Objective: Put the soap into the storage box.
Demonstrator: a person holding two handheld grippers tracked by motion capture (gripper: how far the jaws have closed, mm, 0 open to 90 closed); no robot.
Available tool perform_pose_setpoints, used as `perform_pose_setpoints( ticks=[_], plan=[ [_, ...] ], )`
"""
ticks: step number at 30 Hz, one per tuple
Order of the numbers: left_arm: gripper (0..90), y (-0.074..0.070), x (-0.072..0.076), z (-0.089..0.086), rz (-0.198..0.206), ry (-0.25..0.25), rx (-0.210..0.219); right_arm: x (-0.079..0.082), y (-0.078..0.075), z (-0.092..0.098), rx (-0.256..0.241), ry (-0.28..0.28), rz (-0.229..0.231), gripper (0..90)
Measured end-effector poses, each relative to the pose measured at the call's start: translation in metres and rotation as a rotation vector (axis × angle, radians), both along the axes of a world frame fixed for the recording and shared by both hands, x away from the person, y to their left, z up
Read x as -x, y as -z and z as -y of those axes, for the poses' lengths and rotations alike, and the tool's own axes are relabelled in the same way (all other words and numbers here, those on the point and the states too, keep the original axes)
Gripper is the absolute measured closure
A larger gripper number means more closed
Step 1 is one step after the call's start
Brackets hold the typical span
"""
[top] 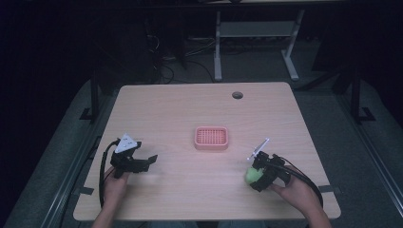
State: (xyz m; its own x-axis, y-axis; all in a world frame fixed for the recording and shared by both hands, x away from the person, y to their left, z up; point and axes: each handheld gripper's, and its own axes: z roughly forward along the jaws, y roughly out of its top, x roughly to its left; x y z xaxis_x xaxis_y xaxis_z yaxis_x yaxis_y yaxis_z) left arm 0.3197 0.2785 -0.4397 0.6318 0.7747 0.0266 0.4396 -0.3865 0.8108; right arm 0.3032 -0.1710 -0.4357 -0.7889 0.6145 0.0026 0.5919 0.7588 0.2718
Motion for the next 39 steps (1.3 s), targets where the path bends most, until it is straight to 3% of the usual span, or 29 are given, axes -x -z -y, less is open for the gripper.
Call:
perform_pose_setpoints(
  ticks=[13, 30, 39],
  plan=[
    [14.4, 0.0, 0.0, 0.0, 0.003, -0.004, 0.01, -0.005, 0.004, -0.016, 0.036, -0.022, -0.014, 20.4],
    [14.4, 0.0, 0.0, 0.001, 0.003, -0.006, 0.015, -0.008, 0.006, -0.016, 0.049, -0.012, -0.031, 24.5],
    [14.4, -0.001, 0.001, 0.0, 0.002, 0.0, 0.005, -0.009, 0.005, -0.017, 0.056, -0.036, -0.039, 25.3]
  ],
)
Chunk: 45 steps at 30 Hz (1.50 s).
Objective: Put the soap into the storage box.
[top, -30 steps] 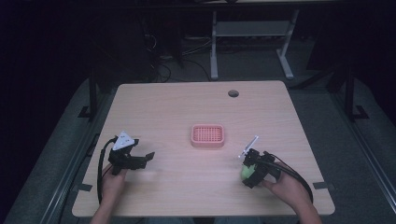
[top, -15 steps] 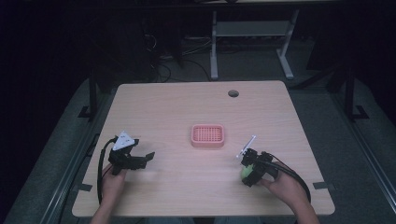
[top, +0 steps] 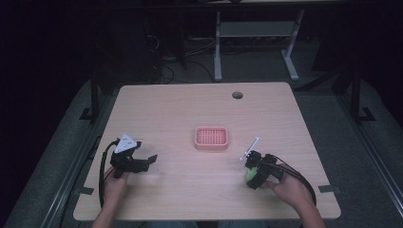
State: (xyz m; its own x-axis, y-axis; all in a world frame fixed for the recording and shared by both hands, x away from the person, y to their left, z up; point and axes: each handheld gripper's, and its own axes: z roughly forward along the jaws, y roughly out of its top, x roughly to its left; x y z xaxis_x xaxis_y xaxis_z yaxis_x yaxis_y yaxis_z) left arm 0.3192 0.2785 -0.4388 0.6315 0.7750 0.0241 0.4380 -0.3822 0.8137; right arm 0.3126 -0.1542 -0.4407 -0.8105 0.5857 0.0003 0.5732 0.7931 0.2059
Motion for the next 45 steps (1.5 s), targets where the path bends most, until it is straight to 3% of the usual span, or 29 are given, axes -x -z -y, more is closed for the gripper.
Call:
perform_pose_setpoints(
  ticks=[11, 23, 45],
  plan=[
    [14.4, 0.0, 0.0, 0.001, 0.001, 0.001, 0.004, 0.002, -0.009, 0.003, -0.01, -0.023, 0.024, 25.5],
    [14.4, 0.0, 0.0, 0.001, -0.001, 0.001, 0.003, -0.004, -0.025, -0.006, -0.009, -0.05, 0.042, 25.6],
    [14.4, 0.0, 0.0, 0.001, 0.0, 0.003, 0.006, -0.039, -0.058, -0.042, -0.007, -0.121, 0.061, 25.6]
  ],
)
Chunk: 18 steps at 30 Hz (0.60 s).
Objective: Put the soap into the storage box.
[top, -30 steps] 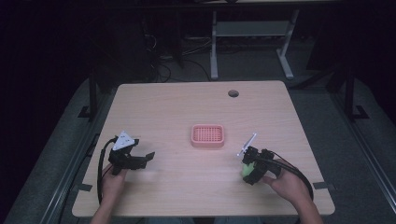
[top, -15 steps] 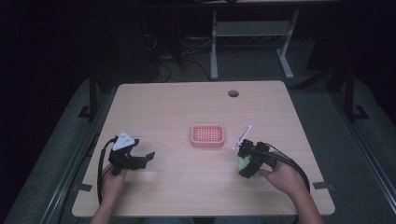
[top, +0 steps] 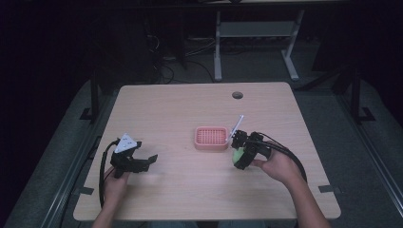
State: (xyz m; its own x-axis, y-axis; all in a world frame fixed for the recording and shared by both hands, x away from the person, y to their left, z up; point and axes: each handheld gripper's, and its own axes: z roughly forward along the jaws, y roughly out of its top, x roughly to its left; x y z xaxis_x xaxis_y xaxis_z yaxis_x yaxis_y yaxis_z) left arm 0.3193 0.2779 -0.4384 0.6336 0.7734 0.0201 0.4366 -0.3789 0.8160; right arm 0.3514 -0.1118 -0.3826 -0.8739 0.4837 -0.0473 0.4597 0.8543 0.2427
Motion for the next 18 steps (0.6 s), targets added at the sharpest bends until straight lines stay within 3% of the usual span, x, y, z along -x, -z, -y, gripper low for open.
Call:
perform_pose_setpoints(
  ticks=[18],
  plan=[
    [14.4, 0.0, 0.0, 0.0, -0.002, -0.003, 0.01, -0.036, -0.008, -0.032, 0.011, -0.03, -0.017, 25.6]
  ],
)
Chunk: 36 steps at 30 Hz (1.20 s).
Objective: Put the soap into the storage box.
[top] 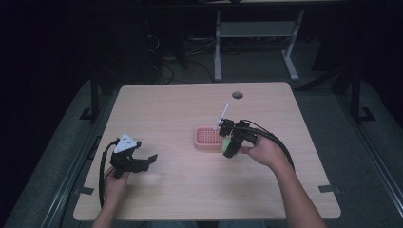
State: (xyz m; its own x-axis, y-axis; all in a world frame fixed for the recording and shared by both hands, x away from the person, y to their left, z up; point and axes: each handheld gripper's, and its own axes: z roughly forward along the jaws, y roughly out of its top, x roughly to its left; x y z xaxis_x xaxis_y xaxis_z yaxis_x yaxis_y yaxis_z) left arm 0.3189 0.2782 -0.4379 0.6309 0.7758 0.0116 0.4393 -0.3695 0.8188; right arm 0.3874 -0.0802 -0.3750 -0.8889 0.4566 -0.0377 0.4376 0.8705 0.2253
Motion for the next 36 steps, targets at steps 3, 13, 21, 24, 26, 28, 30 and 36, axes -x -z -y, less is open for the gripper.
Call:
perform_pose_setpoints(
  ticks=[3, 13, 21, 24, 26, 28, 30, 36],
  plan=[
    [14.4, 0.0, 0.0, 0.0, 0.0, -0.002, 0.004, -0.003, 0.0, -0.004, 0.005, -0.006, 0.002, 25.6],
    [14.4, 0.0, 0.0, -0.001, -0.001, 0.0, 0.001, -0.018, -0.002, -0.017, 0.011, -0.021, -0.005, 25.6],
    [14.4, 0.0, -0.001, -0.001, -0.001, -0.007, 0.015, -0.032, -0.004, -0.025, -0.002, -0.021, -0.015, 25.6],
    [14.4, 0.0, -0.001, -0.001, 0.0, -0.009, 0.018, -0.037, -0.005, -0.029, 0.007, -0.02, -0.015, 25.6],
    [14.4, 0.0, -0.001, -0.002, -0.002, -0.01, 0.02, -0.041, -0.006, -0.03, 0.002, -0.02, -0.011, 25.6],
    [14.4, 0.0, -0.001, -0.003, -0.001, -0.013, 0.025, -0.045, -0.005, -0.033, -0.009, -0.018, -0.014, 25.6],
    [14.4, 0.0, -0.001, -0.003, 0.001, -0.014, 0.025, -0.048, -0.004, -0.033, -0.012, -0.014, -0.017, 25.6],
    [14.4, 0.0, -0.001, -0.003, 0.002, -0.013, 0.026, -0.06, 0.006, -0.034, -0.008, 0.009, -0.042, 25.6]
  ],
)
